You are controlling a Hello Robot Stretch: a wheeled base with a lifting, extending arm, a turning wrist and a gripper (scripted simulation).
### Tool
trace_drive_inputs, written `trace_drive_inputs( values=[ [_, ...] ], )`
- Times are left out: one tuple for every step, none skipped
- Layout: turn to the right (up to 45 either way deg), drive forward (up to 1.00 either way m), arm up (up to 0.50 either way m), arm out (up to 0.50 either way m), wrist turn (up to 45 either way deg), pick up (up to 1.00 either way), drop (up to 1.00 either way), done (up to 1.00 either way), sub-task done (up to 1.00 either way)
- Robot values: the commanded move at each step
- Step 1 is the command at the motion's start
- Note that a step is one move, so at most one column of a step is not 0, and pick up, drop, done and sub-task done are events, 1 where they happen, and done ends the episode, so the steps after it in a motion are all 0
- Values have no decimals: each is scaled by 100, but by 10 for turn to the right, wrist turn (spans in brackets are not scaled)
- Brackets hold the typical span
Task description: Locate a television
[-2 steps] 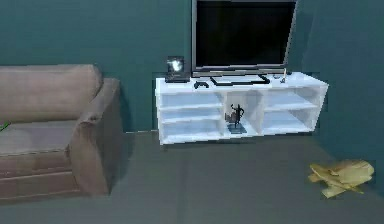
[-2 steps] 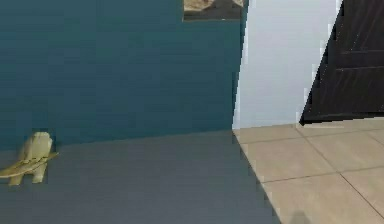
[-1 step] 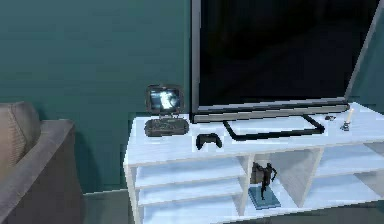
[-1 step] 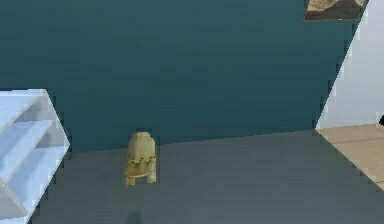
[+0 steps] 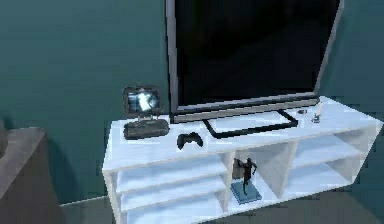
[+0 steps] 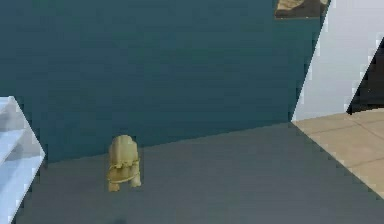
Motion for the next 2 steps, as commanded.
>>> trace_drive_inputs(
  values=[
    [0, 20, 0, 0, 0, 0, 0, 0, 0],
    [180, 0, 0, 0, 0, 0, 0, 0, 0]
  ],
)
